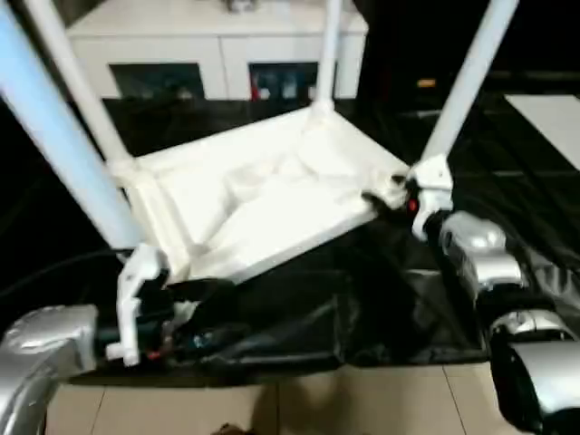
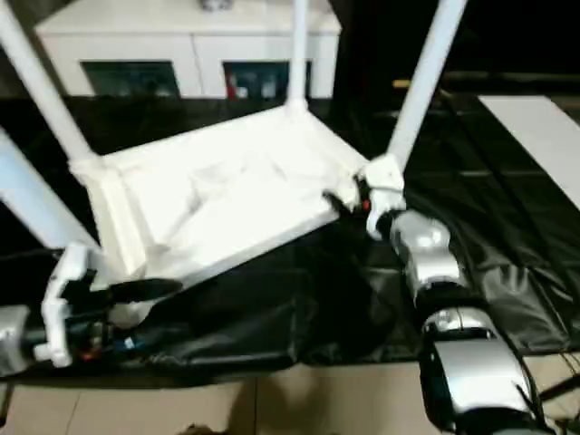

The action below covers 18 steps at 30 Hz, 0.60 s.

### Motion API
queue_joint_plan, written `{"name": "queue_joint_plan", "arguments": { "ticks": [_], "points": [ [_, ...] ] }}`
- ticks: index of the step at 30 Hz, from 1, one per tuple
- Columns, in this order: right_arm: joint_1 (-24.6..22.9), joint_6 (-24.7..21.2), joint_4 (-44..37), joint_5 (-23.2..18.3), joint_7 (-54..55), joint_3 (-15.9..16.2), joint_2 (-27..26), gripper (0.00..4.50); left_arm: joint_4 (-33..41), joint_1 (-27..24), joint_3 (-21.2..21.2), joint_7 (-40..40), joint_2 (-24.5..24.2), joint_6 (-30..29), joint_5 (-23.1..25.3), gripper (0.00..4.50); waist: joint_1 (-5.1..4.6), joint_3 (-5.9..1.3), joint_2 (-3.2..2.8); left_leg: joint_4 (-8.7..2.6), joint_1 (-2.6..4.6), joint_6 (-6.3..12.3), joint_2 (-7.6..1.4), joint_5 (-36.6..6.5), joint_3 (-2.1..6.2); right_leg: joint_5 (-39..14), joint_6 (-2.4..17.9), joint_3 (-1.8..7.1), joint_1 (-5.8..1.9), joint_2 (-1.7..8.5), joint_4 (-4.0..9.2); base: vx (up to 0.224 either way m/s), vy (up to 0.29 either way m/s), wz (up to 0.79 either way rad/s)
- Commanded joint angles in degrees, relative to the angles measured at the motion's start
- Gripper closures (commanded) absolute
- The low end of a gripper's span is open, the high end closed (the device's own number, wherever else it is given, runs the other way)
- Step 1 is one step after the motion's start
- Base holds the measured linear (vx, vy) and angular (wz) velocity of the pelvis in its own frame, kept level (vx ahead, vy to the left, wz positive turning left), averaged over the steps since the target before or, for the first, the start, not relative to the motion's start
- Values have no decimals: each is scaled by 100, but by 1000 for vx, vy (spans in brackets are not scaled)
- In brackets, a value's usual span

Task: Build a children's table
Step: Rotate table base

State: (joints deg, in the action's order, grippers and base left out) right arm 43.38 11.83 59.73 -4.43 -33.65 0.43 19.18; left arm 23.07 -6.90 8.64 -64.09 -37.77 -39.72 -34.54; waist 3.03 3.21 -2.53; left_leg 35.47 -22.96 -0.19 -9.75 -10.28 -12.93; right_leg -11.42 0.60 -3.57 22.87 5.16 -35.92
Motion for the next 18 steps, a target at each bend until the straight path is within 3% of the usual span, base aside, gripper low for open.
{"name": "queue_joint_plan", "arguments": {
  "ticks": [1,3,6,8,11,15,16,17,18],
  "points": [
    [-79,-10,-96,80,88,-23,69,95,130,-242,380,-124,-156,-79,-204,3,-16,-326,0,-510,273,-217,-367,-2176,223,-1748,1282,267,-71,282,456,0,0,0],
    [-194,-141,-213,84,151,-66,89,95,3,-508,757,-240,-295,-26,-243,3,-31,-316,53,-527,225,-229,-362,-2182,244,-1892,1200,277,-101,301,468,0,0,0],
    [-331,-355,-414,95,214,-76,117,95,-173,-704,1113,-316,-420,-6,-305,3,-32,-304,50,-540,269,-269,-363,-2299,241,-2064,1047,285,-56,276,499,0,0,0],
    [-359,-622,-330,225,511,-19,149,95,-521,-853,1580,-330,-510,81,-349,3,-35,-303,64,-555,243,-310,-362,-2279,255,-2055,1036,285,-67,282,481,0,0,0],
    [-281,-838,-39,382,1018,-3,133,95,-865,-677,1882,-102,-426,430,-295,3,-59,-304,67,-554,281,-383,-351,-2374,250,-2040,1037,297,-30,283,499,0,0,0],
    [-244,-1080,122,526,1427,71,-7,95,-1176,-129,1939,216,-226,816,-283,3,-38,-321,59,-556,307,-469,-347,-2427,245,-1817,1049,302,-32,278,484,0,0,0],
    [-250,-1125,113,568,1498,111,-71,95,-1195,17,1870,246,-157,855,-306,3,-41,-324,66,-567,266,-464,-353,-2337,260,-1700,1060,303,-70,296,460,0,0,0],
    [-252,-1140,104,578,1515,124,-96,95,-1193,50,1839,241,-140,850,-313,3,-21,-340,120,-561,248,-426,-360,-2196,259,-1621,1062,305,-94,315,436,0,0,0],
    [-246,-1158,104,589,1530,145,-143,95,-1174,106,1759,218,-108,827,-333,3,-13,-343,102,-557,253,-412,-363,-2168,253,-1601,1068,306,-84,318,432,0,0,0]
  ]
}}
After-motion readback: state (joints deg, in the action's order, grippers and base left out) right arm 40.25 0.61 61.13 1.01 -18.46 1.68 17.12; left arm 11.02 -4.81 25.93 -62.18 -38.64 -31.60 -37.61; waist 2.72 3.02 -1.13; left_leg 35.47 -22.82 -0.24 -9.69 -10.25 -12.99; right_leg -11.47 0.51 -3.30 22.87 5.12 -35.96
